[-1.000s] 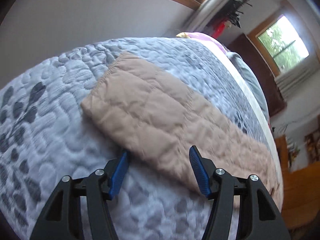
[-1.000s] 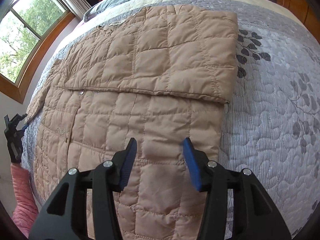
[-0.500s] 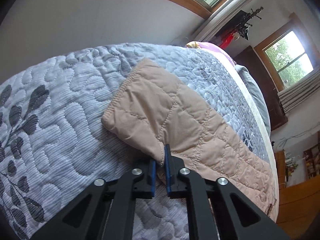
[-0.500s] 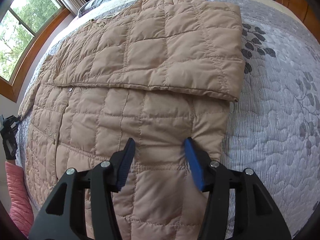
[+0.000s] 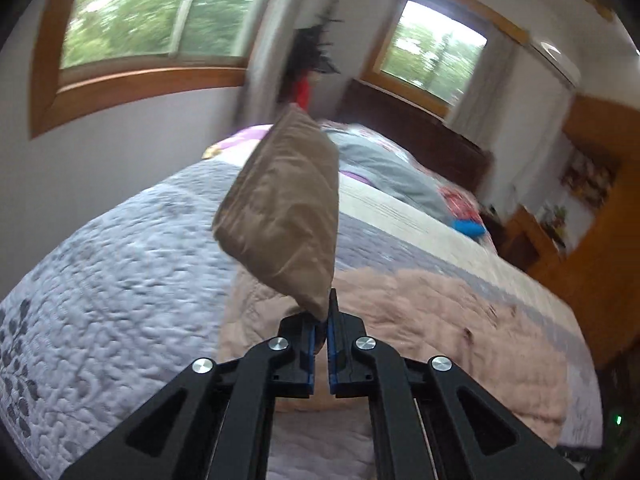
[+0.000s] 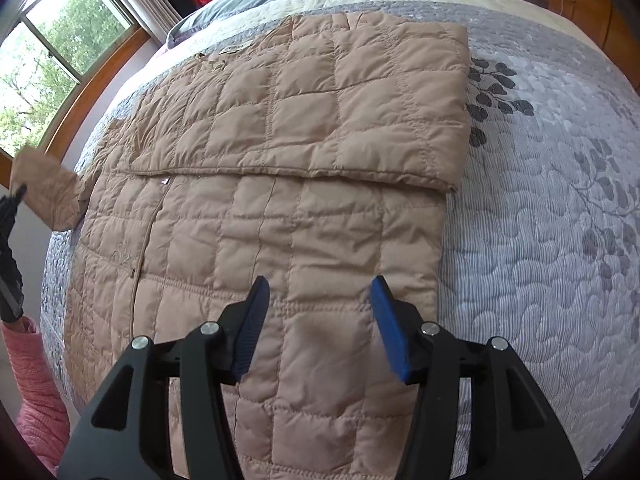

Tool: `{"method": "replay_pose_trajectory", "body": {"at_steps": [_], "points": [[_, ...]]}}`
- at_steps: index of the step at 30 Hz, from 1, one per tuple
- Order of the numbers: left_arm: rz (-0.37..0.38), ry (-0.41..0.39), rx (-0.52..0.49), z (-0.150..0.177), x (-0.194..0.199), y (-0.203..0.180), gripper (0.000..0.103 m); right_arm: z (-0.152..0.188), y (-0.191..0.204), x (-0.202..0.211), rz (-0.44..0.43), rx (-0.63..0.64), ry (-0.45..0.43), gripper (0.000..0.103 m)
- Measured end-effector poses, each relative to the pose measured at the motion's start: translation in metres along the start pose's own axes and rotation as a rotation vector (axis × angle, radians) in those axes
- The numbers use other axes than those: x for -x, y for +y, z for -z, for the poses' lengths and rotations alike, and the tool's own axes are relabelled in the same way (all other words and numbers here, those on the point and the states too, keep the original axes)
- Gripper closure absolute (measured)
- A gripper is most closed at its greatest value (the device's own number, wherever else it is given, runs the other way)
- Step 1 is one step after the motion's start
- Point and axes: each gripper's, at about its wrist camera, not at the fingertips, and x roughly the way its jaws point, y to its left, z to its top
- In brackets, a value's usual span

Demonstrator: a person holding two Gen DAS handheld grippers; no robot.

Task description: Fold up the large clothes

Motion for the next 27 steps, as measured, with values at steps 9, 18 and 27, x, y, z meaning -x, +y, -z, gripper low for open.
{"method": "replay_pose_trajectory", "body": {"at_steps": [9,18,27], "points": [[0.159,0.115,-0.259,0.050,-0.030,-0.147,0.099,0.001,-0.004,0.005,-0.015,0.002,-0.017,0.050],[0.270,0.315,-0.397,0.093,-0.077,-0.216,0.089,0.001,-0.006,0.001,-0.016,-0.006,-0.010,0.050],[0.450,0.372,-0.365,0.094,-0.049,-0.187,0.059,-0.023,0.029,0.007,-0.033,0.066,-0.025,0.050]]}}
